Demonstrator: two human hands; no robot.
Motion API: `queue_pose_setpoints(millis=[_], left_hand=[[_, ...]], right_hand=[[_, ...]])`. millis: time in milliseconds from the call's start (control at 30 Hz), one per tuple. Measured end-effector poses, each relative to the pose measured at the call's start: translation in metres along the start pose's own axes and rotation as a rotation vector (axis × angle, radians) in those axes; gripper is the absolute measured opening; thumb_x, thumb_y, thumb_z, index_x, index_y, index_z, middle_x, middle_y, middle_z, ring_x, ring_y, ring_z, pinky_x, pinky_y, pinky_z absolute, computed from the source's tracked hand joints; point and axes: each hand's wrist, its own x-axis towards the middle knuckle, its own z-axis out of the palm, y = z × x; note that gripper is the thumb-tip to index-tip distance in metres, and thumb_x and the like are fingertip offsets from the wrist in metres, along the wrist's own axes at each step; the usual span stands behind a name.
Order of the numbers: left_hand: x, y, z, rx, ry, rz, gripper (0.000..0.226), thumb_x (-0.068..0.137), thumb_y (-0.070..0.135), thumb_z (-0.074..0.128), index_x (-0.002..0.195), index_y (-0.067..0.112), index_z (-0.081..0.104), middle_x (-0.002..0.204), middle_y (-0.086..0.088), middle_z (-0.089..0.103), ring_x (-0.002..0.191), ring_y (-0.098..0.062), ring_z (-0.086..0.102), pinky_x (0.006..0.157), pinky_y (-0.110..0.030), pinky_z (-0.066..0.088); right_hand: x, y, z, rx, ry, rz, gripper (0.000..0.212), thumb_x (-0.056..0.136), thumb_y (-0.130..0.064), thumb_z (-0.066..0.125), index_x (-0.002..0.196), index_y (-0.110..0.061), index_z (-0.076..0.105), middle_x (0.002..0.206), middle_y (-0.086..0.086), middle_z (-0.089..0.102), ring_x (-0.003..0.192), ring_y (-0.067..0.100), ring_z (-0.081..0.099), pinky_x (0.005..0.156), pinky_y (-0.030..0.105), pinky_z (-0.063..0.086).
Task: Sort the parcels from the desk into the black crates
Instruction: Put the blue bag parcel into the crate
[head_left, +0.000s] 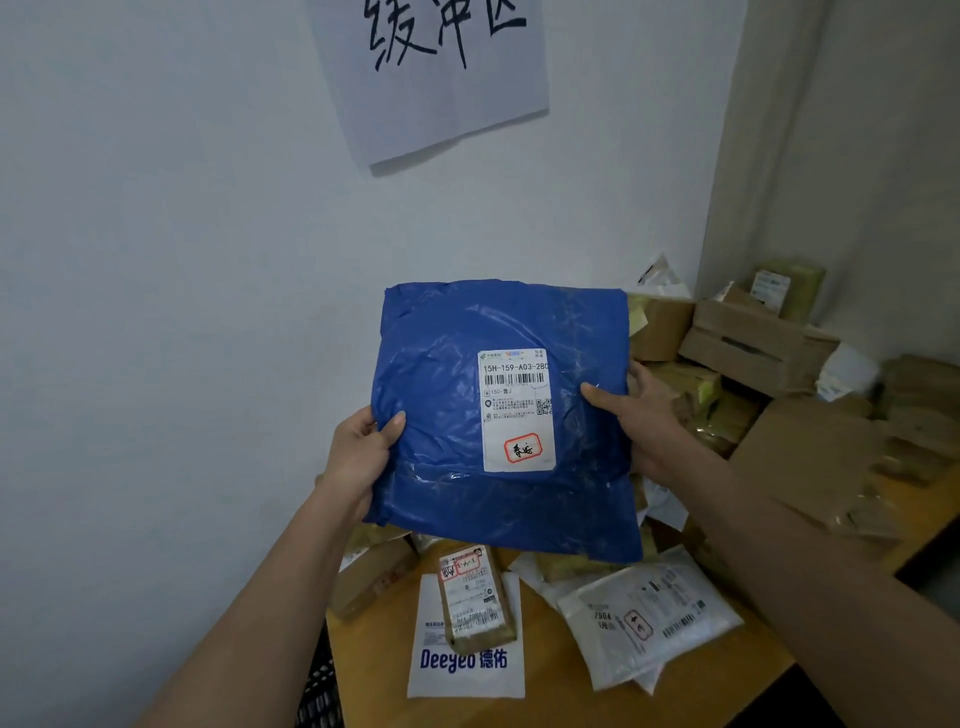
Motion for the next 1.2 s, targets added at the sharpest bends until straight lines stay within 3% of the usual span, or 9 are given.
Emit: queue_pose_setpoints(millis=[133, 267, 400, 533, 733, 833, 1000, 1100, 1200], left_hand=[[0.000, -0.023, -0.006, 0.012, 0.071, -0.061, 0.023, 0.098, 0.025, 0.060, 0.119, 0.018, 0.063, 0.112, -0.002, 0.067, 0.101, -0.025, 0.065, 0.093, -0.048, 0.054], [-0.007, -0.058, -0.028, 0.006, 0.168, -0.122, 0.022, 0.097, 0.017, 0.060, 0.120, 0.016, 0.062, 0.113, -0.005, 0.068, 0.099, -0.025, 0.066, 0.088, -0.044, 0.056], [-0.027, -0.088, -0.062, 0.015, 0.244, -0.191, 0.022, 0.097, 0.000, 0.053, 0.108, 0.015, 0.063, 0.101, -0.008, 0.070, 0.085, -0.024, 0.066, 0.072, -0.033, 0.055], [-0.040, -0.097, -0.108, 0.041, 0.289, -0.273, 0.021, 0.096, -0.003, 0.050, 0.105, 0.010, 0.064, 0.094, -0.009, 0.069, 0.077, -0.023, 0.063, 0.066, -0.032, 0.052], [-0.051, -0.127, -0.178, 0.028, 0.379, -0.390, 0.012, 0.092, 0.002, 0.058, 0.102, 0.000, 0.063, 0.098, -0.017, 0.068, 0.075, -0.027, 0.064, 0.064, -0.032, 0.052], [-0.060, -0.152, -0.214, 0.031, 0.376, -0.461, 0.019, 0.092, 0.007, 0.059, 0.110, -0.001, 0.061, 0.108, -0.019, 0.067, 0.086, -0.032, 0.064, 0.065, -0.033, 0.051], [-0.084, -0.196, -0.285, 0.039, 0.316, -0.545, 0.022, 0.094, 0.011, 0.059, 0.115, 0.003, 0.058, 0.105, -0.014, 0.067, 0.081, -0.026, 0.065, 0.057, -0.030, 0.050], [-0.097, -0.228, -0.333, 0.005, 0.314, -0.601, 0.028, 0.092, 0.011, 0.063, 0.118, 0.001, 0.057, 0.110, -0.016, 0.067, 0.089, -0.030, 0.067, 0.070, -0.038, 0.057], [-0.107, -0.255, -0.368, 0.003, 0.315, -0.636, 0.025, 0.093, 0.006, 0.060, 0.116, -0.002, 0.058, 0.102, -0.017, 0.067, 0.084, -0.030, 0.066, 0.062, -0.034, 0.053]], right_hand=[[0.010, 0.020, -0.005, -0.102, 0.012, 0.105, 0.066, 0.091, -0.011, 0.069, 0.140, -0.035, 0.032, 0.110, -0.003, 0.055, 0.104, 0.026, 0.060, 0.094, 0.057, 0.051], [0.011, 0.048, 0.008, -0.241, -0.080, 0.147, 0.040, 0.095, -0.008, 0.062, 0.130, -0.025, 0.052, 0.130, 0.004, 0.055, 0.112, 0.027, 0.058, 0.097, 0.050, 0.052], [0.004, 0.077, 0.036, -0.236, -0.163, 0.235, 0.031, 0.096, -0.007, 0.060, 0.123, -0.022, 0.061, 0.128, 0.007, 0.060, 0.108, 0.025, 0.062, 0.094, 0.044, 0.054], [-0.013, 0.091, 0.074, -0.368, -0.270, 0.235, 0.039, 0.096, -0.009, 0.059, 0.135, -0.017, 0.058, 0.125, 0.001, 0.058, 0.097, 0.013, 0.059, 0.079, 0.028, 0.051], [-0.050, 0.111, 0.132, -0.475, -0.445, 0.292, 0.044, 0.097, -0.015, 0.060, 0.141, -0.017, 0.051, 0.125, 0.000, 0.058, 0.088, 0.006, 0.058, 0.066, 0.026, 0.047], [-0.073, 0.133, 0.157, -0.519, -0.479, 0.315, 0.046, 0.097, -0.016, 0.061, 0.141, -0.017, 0.049, 0.126, 0.001, 0.058, 0.088, 0.005, 0.057, 0.075, 0.028, 0.047], [-0.126, 0.188, 0.207, -0.547, -0.498, 0.402, 0.050, 0.096, -0.017, 0.063, 0.143, -0.015, 0.047, 0.133, 0.004, 0.059, 0.099, 0.016, 0.062, 0.085, 0.034, 0.052], [-0.159, 0.221, 0.241, -0.562, -0.532, 0.456, 0.052, 0.098, -0.019, 0.060, 0.147, -0.017, 0.042, 0.130, 0.001, 0.056, 0.098, 0.013, 0.060, 0.075, 0.029, 0.050], [-0.189, 0.258, 0.266, -0.562, -0.525, 0.478, 0.059, 0.098, -0.020, 0.061, 0.151, -0.021, 0.035, 0.141, 0.002, 0.050, 0.109, 0.019, 0.060, 0.080, 0.032, 0.054]])
